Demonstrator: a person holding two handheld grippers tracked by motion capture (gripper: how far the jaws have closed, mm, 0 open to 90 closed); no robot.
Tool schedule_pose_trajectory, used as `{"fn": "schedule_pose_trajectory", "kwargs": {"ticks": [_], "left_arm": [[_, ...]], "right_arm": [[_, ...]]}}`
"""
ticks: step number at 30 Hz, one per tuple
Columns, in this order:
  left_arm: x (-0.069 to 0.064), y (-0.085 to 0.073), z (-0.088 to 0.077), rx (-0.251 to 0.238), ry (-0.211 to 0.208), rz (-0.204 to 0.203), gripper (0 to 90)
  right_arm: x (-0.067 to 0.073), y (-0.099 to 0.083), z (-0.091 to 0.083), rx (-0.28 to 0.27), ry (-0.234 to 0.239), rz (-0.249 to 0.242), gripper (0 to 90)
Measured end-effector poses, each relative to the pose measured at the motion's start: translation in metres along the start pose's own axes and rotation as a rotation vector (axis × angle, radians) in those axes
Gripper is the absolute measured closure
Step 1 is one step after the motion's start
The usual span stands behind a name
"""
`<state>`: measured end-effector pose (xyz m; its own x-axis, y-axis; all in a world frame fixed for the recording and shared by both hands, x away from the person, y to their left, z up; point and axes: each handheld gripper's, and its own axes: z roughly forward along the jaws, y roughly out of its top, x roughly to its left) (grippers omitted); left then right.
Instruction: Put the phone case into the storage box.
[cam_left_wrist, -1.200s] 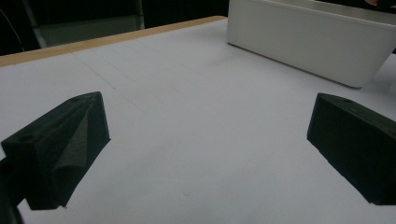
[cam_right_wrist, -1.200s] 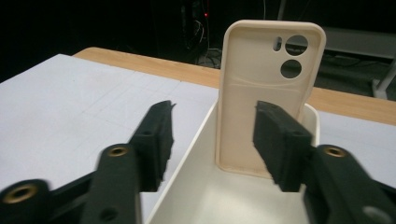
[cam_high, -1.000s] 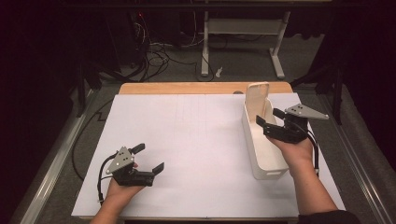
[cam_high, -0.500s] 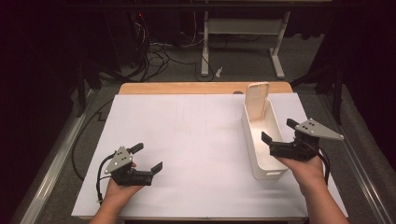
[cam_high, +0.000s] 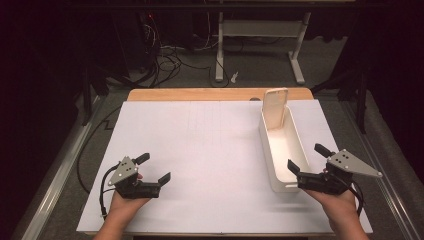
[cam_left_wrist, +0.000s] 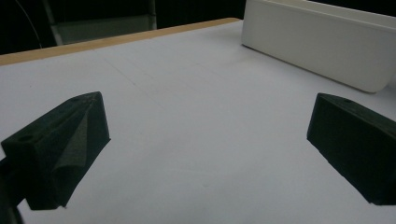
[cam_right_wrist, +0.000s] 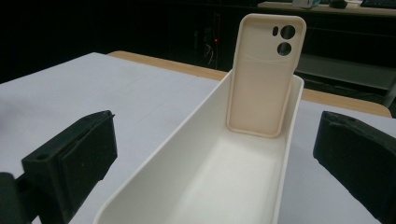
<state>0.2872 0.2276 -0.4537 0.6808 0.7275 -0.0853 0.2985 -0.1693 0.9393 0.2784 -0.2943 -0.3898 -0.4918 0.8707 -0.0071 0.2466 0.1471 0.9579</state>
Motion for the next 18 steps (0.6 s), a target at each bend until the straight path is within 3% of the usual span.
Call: {"fn": "schedule_pose_trajectory", "kwargs": {"ticks": [8, 18], "left_arm": [[0.001, -0.001, -0.005, 0.002, 0.009, -0.003, 0.2], [0.001, -0.002, -0.005, 0.012, 0.008, 0.000, 0.2]], "right_arm": [[-0.007, -0.015, -0.006, 0.007, -0.035, -0.018, 0.0], [-0.003, -0.015, -0.006, -0.014, -0.027, -0.021, 0.0]]}}
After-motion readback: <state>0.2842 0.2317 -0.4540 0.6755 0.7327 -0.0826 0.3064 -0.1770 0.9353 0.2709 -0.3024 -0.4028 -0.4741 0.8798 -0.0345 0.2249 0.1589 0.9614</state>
